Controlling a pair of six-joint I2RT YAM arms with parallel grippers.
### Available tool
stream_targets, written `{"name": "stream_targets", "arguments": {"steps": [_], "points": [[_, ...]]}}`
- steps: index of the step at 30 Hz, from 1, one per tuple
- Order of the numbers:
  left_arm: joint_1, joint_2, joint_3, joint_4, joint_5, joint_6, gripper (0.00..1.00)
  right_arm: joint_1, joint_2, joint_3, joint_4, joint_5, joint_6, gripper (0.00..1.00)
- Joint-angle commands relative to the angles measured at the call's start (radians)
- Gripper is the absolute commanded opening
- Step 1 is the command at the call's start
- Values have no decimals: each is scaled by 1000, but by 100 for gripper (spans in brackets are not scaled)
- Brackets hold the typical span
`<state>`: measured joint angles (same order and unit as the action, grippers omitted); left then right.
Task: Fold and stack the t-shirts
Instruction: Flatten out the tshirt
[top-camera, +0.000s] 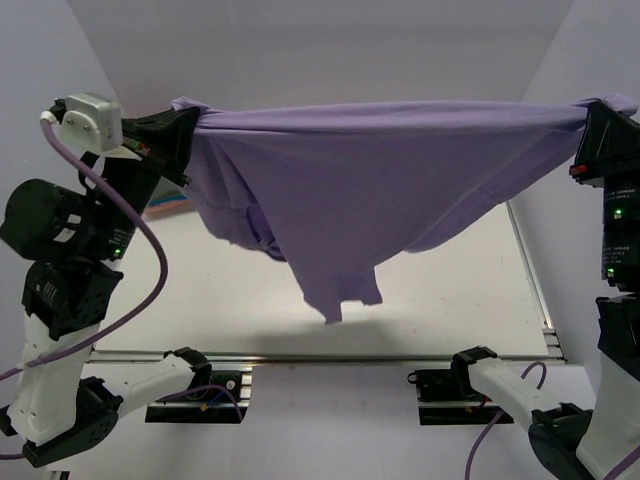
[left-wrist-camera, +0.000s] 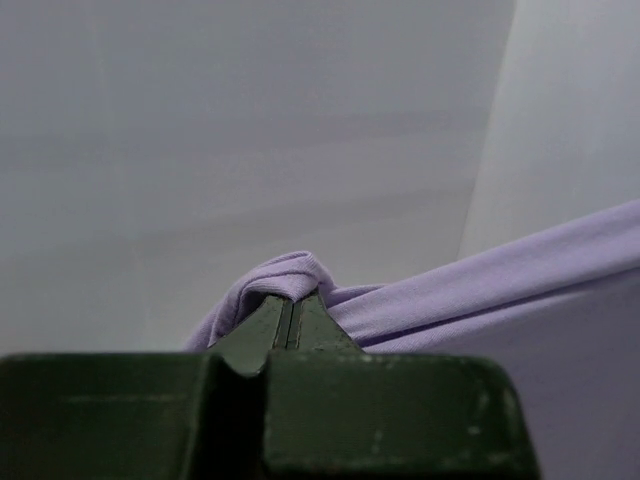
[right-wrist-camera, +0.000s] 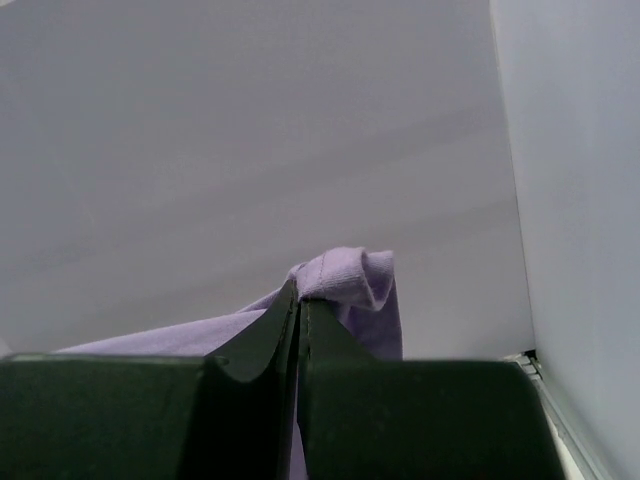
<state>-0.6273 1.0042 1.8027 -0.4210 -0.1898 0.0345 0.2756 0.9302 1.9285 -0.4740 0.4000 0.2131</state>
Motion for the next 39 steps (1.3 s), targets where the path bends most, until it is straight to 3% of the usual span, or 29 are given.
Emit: {"name": "stream_targets", "arguments": {"steps": [1, 7, 11, 17, 19, 24, 25, 26, 29, 30, 31, 32, 33, 34, 35, 39], "points": [[20, -27, 47, -28, 15, 50, 0, -10, -39, 15, 51, 22, -49, 0], [20, 7, -34, 10, -16, 30, 0, -12, -57, -111, 71, 43, -18, 0], [20, 53, -245, 96, -121, -18, 0, -7, -48, -384, 124, 103, 34, 0], [47, 258, -541, 195, -221, -165, 0, -16, 110, -733, 202, 215, 210, 0], [66, 350, -594, 221, -221, -197, 0, -27, 240, -819, 215, 208, 271, 0], [152, 681, -544, 291, -131, -234, 0, -71, 551, -856, 264, 96, 307, 0], [162, 796, -476, 291, -119, -234, 0, -76, 593, -817, 264, 83, 304, 0], [172, 847, -441, 291, -106, -234, 0, -88, 705, -801, 264, 36, 293, 0], [193, 1008, -295, 257, -70, -210, 0, -110, 836, -694, 252, -21, 267, 3], [205, 1039, -213, 236, -59, -209, 13, -115, 860, -677, 245, -33, 263, 11], [215, 1062, -175, 188, -59, -209, 30, -119, 887, -646, 233, -44, 262, 25], [215, 1080, -146, 171, -47, -209, 54, -127, 910, -616, 221, -76, 249, 38], [215, 1093, -97, 153, -46, -209, 99, -130, 918, -605, 212, -84, 244, 53], [215, 1093, -79, 118, -57, -200, 100, -130, 918, -580, 192, -99, 236, 78], [215, 1093, -65, 97, -57, -200, 100, -134, 908, -576, 178, -95, 232, 87], [201, 952, -143, 54, -57, -182, 100, -139, 794, -592, 133, -73, 224, 90]]}}
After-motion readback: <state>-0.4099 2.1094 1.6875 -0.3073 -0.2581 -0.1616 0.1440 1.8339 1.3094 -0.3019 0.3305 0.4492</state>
